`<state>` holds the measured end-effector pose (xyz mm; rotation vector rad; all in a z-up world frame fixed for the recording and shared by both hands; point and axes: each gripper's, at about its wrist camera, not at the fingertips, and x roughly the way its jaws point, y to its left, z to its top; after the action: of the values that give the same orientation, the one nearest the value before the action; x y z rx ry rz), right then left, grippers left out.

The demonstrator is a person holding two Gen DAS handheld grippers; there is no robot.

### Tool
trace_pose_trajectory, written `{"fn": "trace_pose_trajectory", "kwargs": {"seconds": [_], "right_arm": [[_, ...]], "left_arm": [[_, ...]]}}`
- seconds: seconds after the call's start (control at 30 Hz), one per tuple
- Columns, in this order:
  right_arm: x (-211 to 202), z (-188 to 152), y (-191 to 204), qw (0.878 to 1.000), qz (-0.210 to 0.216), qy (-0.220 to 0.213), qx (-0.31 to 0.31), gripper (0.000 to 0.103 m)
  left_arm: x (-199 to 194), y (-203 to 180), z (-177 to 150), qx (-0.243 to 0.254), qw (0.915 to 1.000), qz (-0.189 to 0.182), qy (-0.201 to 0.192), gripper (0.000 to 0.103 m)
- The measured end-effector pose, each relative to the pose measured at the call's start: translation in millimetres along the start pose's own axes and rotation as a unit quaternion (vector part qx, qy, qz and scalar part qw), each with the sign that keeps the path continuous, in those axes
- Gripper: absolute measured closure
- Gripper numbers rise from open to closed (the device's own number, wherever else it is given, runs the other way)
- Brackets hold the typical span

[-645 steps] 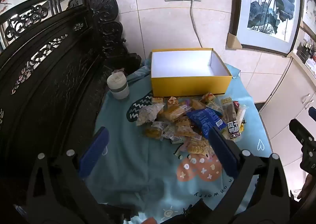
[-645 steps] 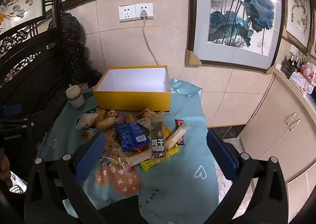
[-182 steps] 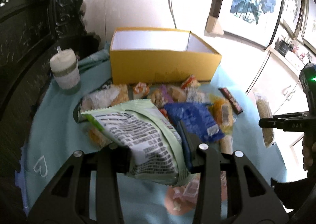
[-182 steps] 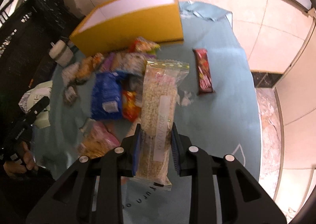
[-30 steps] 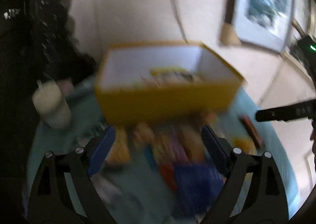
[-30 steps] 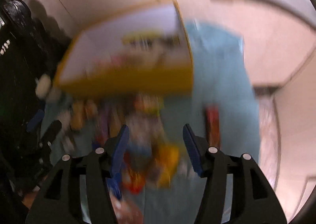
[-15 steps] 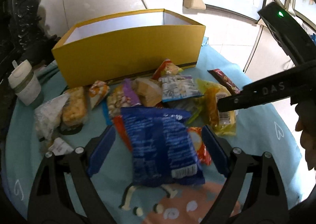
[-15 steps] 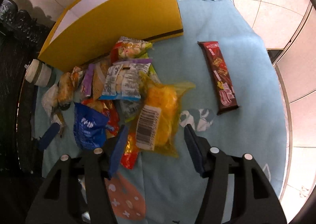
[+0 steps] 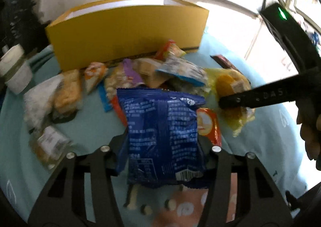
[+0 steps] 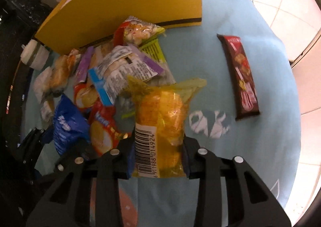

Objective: Organize snacks
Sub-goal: 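Grasp the yellow bread bag with the right tool while the left tool grasps the blue chip bag, then carry the yellow bread bag and blue chip bag over the box and open both tools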

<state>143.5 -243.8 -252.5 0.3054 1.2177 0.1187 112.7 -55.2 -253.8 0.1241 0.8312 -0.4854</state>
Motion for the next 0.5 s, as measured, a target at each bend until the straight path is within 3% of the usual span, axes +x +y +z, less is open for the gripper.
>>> {"fn": "trace_pose_trajectory", "kwargs": {"seconds": [0.13, 0.5], "right_arm": [[-26.6, -4.9, -3.0, 1.000, 0.022, -0.020, 0.009, 0.066], [-103.0, -13.2, 21.6, 0.994, 0.056, -0.088, -0.025, 0.066]], "left_arm": [[-29.3, 12.8, 0.9, -0.024, 0.9992, 0.003, -0.030, 0.049], [-87.1, 10.0, 24.5, -0.023, 0.9955, 0.017, -0.090, 0.048]]}}
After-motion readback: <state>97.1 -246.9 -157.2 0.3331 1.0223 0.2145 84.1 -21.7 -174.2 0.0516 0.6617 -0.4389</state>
